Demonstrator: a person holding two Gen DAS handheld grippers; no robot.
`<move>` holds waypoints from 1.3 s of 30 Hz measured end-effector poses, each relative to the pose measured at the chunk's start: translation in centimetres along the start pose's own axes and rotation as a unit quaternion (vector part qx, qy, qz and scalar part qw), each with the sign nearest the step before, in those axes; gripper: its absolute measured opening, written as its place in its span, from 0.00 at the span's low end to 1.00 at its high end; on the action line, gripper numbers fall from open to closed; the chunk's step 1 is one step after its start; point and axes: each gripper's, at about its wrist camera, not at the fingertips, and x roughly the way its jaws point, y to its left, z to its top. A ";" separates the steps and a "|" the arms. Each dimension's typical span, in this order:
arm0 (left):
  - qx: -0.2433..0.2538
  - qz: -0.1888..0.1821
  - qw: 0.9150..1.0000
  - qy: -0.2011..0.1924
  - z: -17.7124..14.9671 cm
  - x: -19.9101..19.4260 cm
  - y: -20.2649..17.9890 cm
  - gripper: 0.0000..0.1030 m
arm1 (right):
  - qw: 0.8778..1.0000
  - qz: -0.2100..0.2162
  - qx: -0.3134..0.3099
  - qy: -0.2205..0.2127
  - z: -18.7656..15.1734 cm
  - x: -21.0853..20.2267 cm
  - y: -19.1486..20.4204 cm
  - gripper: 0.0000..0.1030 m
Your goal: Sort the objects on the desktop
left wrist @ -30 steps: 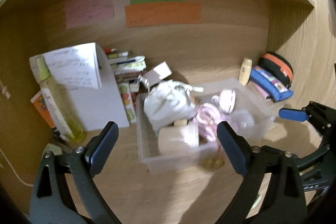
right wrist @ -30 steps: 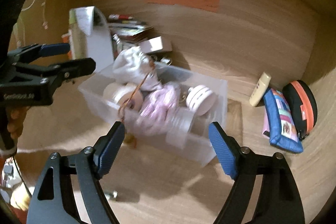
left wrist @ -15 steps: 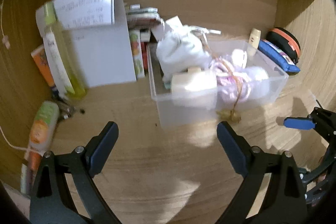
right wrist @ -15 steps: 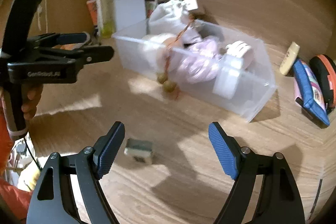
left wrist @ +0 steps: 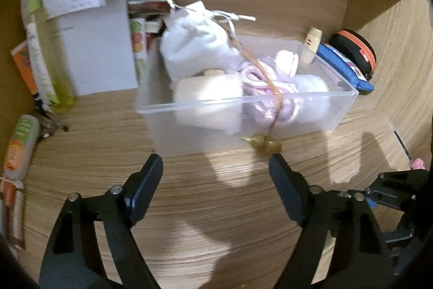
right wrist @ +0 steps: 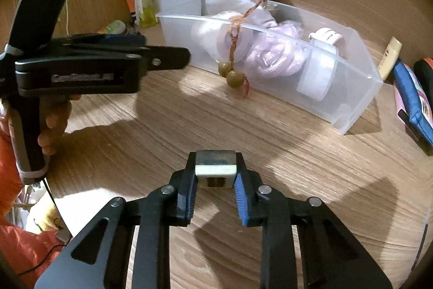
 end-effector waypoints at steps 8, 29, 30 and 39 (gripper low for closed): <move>-0.016 -0.046 0.998 0.050 0.8 2.9 -2.1 0.63 | 0.999 -0.020 0.017 -0.027 0.0 -2.3 -3.5 0.22; -0.084 -0.081 0.989 0.087 1.8 5.5 -1.6 0.30 | 0.999 -0.018 0.012 -0.033 0.5 -2.2 -4.6 0.19; -0.088 -0.081 0.989 0.086 1.8 5.5 -1.6 0.30 | 0.999 -0.015 0.009 -0.027 0.8 -1.8 -4.4 0.19; -0.093 -0.088 0.989 0.077 1.6 5.2 -1.2 0.30 | 0.999 -0.028 0.013 0.017 2.9 1.5 -5.1 0.20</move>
